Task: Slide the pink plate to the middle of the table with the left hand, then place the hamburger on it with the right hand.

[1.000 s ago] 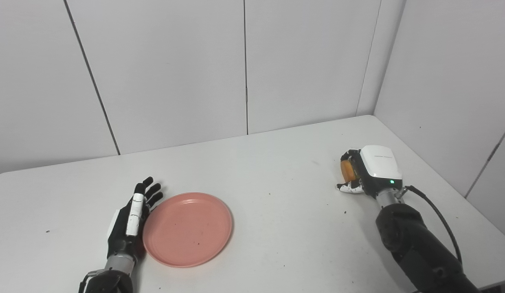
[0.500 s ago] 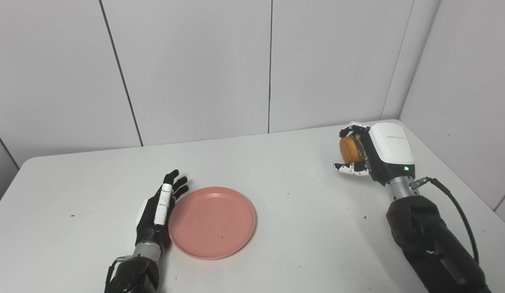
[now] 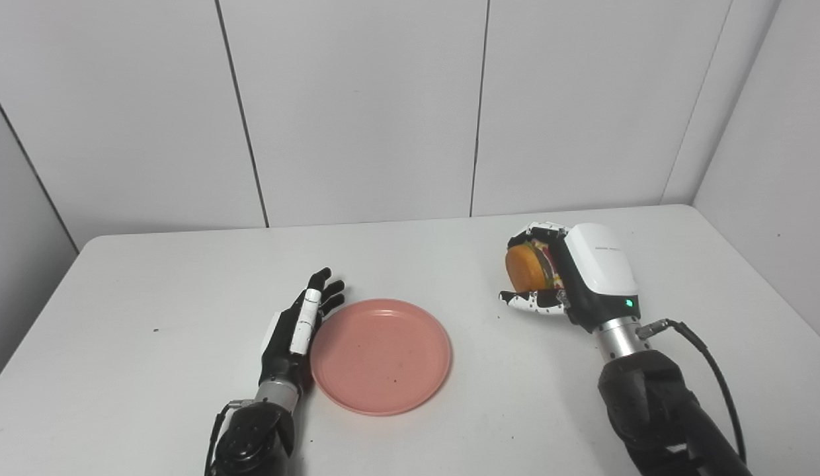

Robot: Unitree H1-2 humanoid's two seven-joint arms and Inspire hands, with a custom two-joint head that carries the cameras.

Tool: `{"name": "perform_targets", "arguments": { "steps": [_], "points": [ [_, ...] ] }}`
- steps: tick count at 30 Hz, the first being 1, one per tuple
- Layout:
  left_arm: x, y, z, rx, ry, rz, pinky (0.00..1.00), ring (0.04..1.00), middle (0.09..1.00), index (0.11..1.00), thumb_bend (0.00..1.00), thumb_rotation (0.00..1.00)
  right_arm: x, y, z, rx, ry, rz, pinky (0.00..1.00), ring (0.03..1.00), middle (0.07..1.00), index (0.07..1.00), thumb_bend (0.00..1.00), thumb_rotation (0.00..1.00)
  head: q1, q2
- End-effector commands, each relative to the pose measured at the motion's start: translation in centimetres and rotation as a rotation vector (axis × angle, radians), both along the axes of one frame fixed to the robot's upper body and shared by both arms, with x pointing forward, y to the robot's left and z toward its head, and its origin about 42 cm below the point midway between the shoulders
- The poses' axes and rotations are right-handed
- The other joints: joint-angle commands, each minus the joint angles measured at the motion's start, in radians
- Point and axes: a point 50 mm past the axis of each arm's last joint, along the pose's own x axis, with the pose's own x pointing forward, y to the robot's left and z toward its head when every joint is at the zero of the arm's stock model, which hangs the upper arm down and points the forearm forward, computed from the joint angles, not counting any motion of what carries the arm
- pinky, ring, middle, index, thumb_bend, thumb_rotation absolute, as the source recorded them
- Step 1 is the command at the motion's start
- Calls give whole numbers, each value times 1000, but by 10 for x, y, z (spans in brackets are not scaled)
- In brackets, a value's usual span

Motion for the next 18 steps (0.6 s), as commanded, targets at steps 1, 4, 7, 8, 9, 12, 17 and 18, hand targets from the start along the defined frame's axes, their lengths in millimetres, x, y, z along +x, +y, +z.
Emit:
{"name": "perform_targets", "arguments": {
  "steps": [1, 4, 7, 8, 9, 12, 17, 18],
  "points": [
    [1, -9, 4, 8, -15, -12, 775, 873, 868, 886, 815, 903, -1, 13, 18, -12, -78, 55, 345, 508, 594, 490, 472, 0, 25, -9],
    [0, -13, 1, 16, -17, -11, 771, 869, 868, 894, 815, 909, -3, 20, 16, -14, -73, 77, 344, 508, 597, 489, 472, 0, 47, -16],
    [-1, -16, -2, 13, -20, -14, 766, 865, 865, 897, 808, 908, -5, 26, 15, -8, -72, 103, 345, 510, 599, 489, 471, 0, 61, -27],
    [-2, -16, -3, 7, -22, -17, 763, 866, 866, 898, 802, 907, -5, 28, 14, -7, -71, 106, 335, 496, 596, 508, 471, 0, 64, -27],
    [-2, -18, -4, 3, -24, -20, 765, 869, 869, 899, 796, 906, -5, 29, 14, -5, -70, 112, 339, 502, 593, 499, 471, 0, 76, -31],
    [-2, -20, -6, -4, -25, -16, 767, 869, 868, 899, 785, 906, -4, 36, 12, -4, -65, 136, 342, 504, 588, 490, 472, 0, 91, -33],
    [-2, -25, -7, 2, -23, -9, 769, 865, 863, 892, 800, 909, -1, 40, 9, -10, -73, 184, 343, 505, 577, 489, 471, 0, 132, -42],
    [-2, -26, -7, 3, -23, -10, 768, 864, 862, 893, 807, 909, -1, 41, 9, -13, -73, 192, 344, 506, 579, 489, 471, 0, 139, -44]
  ]
}}
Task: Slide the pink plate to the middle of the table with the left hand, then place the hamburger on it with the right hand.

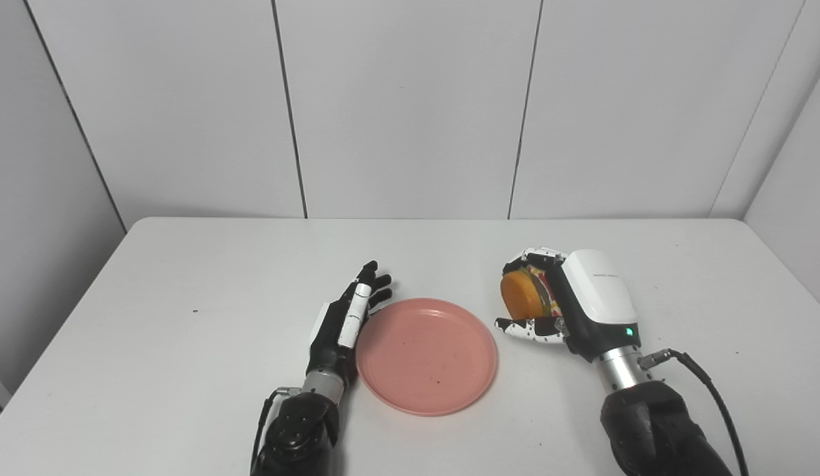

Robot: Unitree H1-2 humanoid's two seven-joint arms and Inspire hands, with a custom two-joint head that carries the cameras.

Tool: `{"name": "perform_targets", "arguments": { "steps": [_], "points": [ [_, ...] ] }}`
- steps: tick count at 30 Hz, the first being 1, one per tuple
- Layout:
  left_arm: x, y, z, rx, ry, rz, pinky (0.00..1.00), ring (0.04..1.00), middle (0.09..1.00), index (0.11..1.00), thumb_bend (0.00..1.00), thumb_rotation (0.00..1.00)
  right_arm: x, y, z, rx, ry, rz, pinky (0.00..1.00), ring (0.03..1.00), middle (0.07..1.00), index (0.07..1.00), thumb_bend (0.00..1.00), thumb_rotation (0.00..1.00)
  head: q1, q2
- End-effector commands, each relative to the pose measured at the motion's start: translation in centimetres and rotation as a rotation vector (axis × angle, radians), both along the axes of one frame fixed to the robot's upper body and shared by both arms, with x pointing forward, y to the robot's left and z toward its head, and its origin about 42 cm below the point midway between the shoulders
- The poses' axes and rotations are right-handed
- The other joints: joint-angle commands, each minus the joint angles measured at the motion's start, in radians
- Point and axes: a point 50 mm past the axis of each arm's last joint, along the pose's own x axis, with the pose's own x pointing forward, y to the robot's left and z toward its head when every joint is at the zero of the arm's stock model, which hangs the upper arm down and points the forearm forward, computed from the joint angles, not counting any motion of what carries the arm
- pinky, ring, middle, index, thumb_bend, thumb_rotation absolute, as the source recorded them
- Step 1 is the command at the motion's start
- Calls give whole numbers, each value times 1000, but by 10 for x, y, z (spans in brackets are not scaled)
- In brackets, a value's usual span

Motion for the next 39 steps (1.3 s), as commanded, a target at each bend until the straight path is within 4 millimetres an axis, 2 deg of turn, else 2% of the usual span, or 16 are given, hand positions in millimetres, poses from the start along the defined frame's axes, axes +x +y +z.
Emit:
{"name": "perform_targets", "arguments": {
  "steps": [1, 4, 12, 17, 25, 31, 39],
  "points": [
    [1, -5, -1, 0, 8, -7, 767, 864, 861, 895, 812, 909, 6, 7, 24, 3, -101, 61, 344, 507, 580, 489, 471, 0, 11, -4],
    [1, -7, -3, -5, 11, -7, 772, 864, 857, 896, 820, 908, 9, 11, 23, -20, -105, 75, 345, 508, 583, 489, 471, 0, 18, -16],
    [1, -7, -6, -25, 14, -1, 789, 865, 849, 890, 819, 889, 18, 29, 28, -92, -109, 167, 324, 481, 605, 533, 471, 0, 24, -6],
    [0, -7, -8, -24, 15, 0, 778, 860, 847, 881, 828, 886, 25, 40, 30, -83, -87, 185, 349, 506, 603, 491, 474, 0, 20, -9],
    [0, -8, -5, -19, 12, 1, 785, 852, 838, 877, 831, 887, 34, 57, 18, -150, -28, 229, 356, 493, 577, 491, 478, 0, 25, 15],
    [1, -6, -2, -8, 9, 1, 802, 851, 839, 879, 833, 897, 37, 71, 11, -247, 1, 258, 353, 501, 599, 492, 476, 0, 21, 26],
    [1, -3, -1, 2, 20, 3, 825, 863, 852, 882, 839, 904, 40, 75, 6, -299, -3, 270, 365, 488, 571, 493, 480, 0, 30, 38]
  ]
}}
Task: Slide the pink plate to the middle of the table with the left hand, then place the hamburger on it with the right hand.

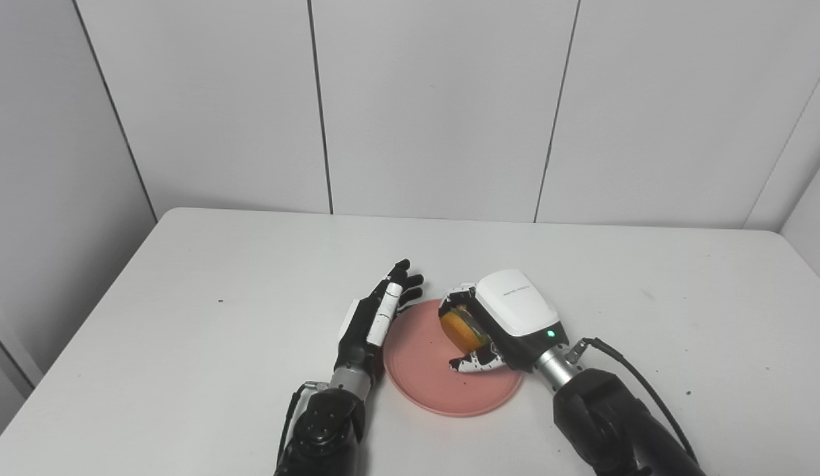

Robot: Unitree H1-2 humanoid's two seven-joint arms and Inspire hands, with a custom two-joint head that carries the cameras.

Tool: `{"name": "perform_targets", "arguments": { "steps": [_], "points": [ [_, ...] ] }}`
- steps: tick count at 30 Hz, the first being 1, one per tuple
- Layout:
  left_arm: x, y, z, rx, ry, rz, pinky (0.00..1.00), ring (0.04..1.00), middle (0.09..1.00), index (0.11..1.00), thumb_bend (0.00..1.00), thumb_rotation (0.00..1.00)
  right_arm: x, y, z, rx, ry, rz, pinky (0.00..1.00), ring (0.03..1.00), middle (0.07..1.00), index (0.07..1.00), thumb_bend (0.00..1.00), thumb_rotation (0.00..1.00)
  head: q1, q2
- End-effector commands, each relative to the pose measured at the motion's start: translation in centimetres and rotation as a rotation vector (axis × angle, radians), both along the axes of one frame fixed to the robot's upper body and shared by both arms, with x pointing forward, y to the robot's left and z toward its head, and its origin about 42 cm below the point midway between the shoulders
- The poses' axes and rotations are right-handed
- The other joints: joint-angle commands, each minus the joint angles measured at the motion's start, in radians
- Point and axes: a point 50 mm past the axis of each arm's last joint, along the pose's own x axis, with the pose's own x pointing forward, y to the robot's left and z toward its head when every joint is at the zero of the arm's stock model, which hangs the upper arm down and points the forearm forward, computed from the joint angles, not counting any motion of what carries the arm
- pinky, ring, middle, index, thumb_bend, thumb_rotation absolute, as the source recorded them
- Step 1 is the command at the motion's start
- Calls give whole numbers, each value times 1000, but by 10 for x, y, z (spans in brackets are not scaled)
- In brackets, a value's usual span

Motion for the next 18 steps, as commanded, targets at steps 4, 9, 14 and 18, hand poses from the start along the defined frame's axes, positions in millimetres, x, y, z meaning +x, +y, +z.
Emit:
{"name": "perform_targets", "arguments": {
  "steps": [4, 9, 14, 18],
  "points": [
    [1, -4, 0, 7, 23, 0, 803, 849, 839, 878, 841, 899, 9, 6, 27, 21, -86, 56, 327, 434, 507, 566, 488, 0, 2, 2],
    [1, -6, -1, 10, 22, -6, 785, 845, 839, 883, 840, 904, 10, 5, 26, 17, -77, 57, 417, 422, 498, 539, 509, 0, 1, 2],
    [0, -6, -1, 7, 25, -5, 790, 849, 846, 886, 838, 902, 10, 4, 26, -1, -88, 59, 453, 538, 488, 501, 522, 4, 1, 2],
    [1, -5, 0, 3, 21, -7, 798, 855, 852, 892, 825, 907, 10, 4, 27, -17, -101, 51, 483, 598, 519, 477, 519, 1, -6, 9]
  ]
}}
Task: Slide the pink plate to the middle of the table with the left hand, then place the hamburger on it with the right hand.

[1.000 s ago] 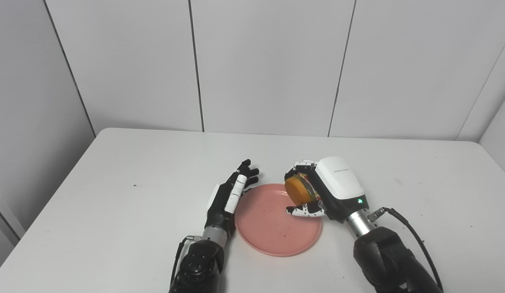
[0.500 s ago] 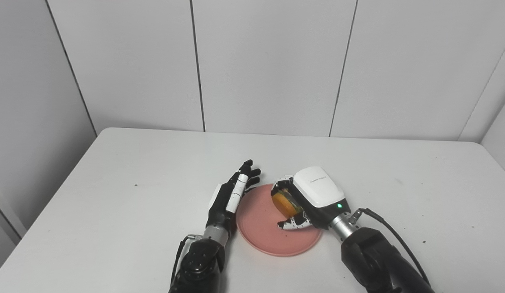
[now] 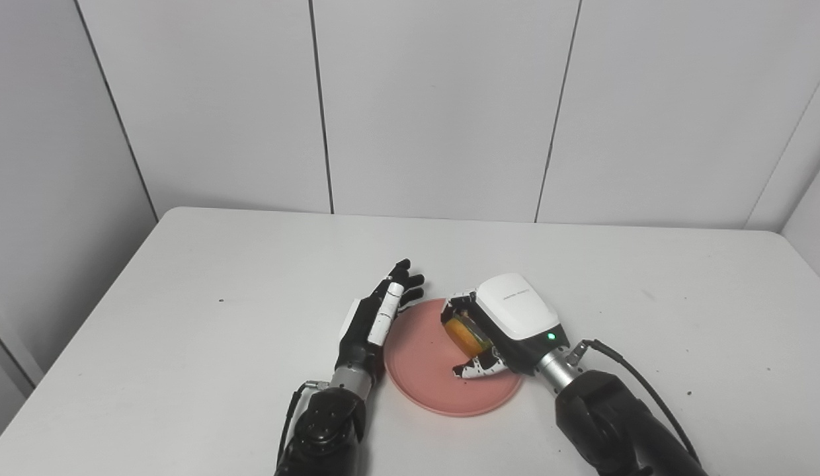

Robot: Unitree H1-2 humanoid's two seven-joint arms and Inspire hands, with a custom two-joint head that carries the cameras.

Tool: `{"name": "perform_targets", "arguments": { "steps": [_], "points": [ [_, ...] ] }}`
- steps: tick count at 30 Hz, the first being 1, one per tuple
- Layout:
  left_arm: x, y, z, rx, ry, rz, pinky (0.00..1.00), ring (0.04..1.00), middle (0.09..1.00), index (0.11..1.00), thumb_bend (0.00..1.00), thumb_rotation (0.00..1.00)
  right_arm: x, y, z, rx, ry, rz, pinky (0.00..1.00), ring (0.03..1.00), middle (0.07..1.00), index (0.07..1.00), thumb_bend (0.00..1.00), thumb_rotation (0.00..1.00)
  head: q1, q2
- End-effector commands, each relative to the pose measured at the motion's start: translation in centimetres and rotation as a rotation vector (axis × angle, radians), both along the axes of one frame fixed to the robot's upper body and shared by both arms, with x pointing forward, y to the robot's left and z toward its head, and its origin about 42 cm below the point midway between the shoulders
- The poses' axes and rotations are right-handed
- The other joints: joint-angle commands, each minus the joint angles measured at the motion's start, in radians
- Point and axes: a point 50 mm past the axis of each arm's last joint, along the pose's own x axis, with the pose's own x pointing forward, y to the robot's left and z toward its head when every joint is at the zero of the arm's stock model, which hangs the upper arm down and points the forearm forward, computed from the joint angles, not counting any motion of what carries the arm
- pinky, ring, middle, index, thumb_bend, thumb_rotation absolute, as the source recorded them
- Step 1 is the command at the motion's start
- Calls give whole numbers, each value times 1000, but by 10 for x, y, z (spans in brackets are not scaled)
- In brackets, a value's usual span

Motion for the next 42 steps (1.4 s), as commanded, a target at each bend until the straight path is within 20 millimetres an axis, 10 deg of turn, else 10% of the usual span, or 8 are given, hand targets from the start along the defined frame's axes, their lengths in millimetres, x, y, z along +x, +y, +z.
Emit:
{"name": "perform_targets", "arguments": {
  "steps": [1, 11, 17, 28, 42],
  "points": [
    [1, -4, 1, -1, 19, -6, 797, 853, 849, 888, 832, 903, 9, 6, 30, 16, -98, 36, 491, 618, 530, 472, 518, 1, 0, 1],
    [1, -2, -1, 8, 28, -9, 813, 854, 854, 890, 853, 913, 10, 5, 28, 22, -136, 42, 561, 713, 739, 497, 513, 159, -2, 5],
    [1, -2, -2, 13, 29, -5, 824, 876, 848, 884, 848, 906, 7, 3, 25, 55, -113, 53, 635, 757, 806, 774, 763, 530, -2, 4],
    [3, -3, -3, 17, 20, -12, 797, 856, 840, 885, 843, 913, 1, 4, 29, 161, -120, 97, 856, 864, 900, 926, 771, 654, -3, 6],
    [5, -3, -2, 0, 17, -9, 785, 871, 847, 880, 836, 894, 0, -7, 31, 223, -175, 90, 856, 899, 948, 951, 763, 802, 2, -1]
  ]
}}
